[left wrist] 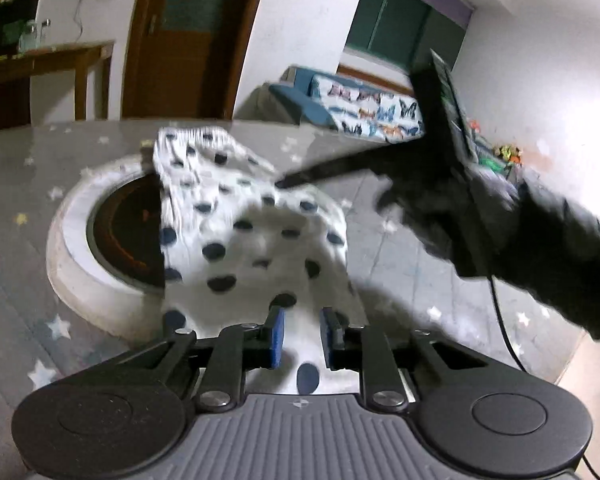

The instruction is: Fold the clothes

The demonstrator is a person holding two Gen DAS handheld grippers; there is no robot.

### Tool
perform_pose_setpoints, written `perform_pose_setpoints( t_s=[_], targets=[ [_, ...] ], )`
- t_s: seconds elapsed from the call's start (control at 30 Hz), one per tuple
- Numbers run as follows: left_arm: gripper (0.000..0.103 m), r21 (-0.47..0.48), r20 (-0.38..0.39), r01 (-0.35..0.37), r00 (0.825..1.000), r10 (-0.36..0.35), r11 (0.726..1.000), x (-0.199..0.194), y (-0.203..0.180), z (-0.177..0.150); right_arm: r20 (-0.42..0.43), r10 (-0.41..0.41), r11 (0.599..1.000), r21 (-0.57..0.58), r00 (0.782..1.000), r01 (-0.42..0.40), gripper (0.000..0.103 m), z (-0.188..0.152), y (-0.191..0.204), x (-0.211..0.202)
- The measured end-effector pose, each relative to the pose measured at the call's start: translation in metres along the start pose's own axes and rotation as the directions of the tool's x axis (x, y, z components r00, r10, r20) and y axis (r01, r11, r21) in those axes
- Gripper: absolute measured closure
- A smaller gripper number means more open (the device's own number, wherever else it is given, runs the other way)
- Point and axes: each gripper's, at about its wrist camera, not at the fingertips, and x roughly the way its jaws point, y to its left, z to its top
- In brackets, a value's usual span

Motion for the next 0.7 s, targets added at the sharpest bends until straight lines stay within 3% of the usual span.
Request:
perform_pose_setpoints(
  t_s=[0.17, 0.4, 0.5, 0.6, 0.7],
  targets=[
    [0.082, -0.039, -0.069, 0.015, 0.997, -0.017, 0.999, 0.014, 0.008, -0.015, -0.034, 0.0, 1.0, -0.026, 0.999, -0.001, 0.088, 0.02, 0.009, 0.05],
    [0.082, -0.095, -0.069, 0.05, 0.996, -0.057, 0.994, 0.014, 0.015, -0.018, -0.017, -0.069, 0.997, 0.02, 0.997, 0.07, 0.092, 0.046, -0.016, 0.1],
    [0.082, -0.116, -0.069, 0.063, 0.995, -0.071, 0.991, 0.013, 0.016, -0.018, -0.002, -0.137, 0.99, 0.034, 0.991, 0.137, 0.092, 0.059, -0.023, 0.109],
    [0.082, -0.134, -0.068, 0.072, 0.994, -0.082, 0.988, 0.012, 0.016, -0.018, 0.015, -0.136, 0.988, 0.078, 0.991, 0.135, 0.089, 0.069, -0.027, 0.109],
    [0.082, -0.15, -0.066, 0.081, 0.994, -0.092, 0.985, 0.011, 0.017, -0.018, 0.044, -0.064, 0.998, 0.025, 0.997, 0.063, 0.084, 0.072, -0.011, 0.105]
  ],
)
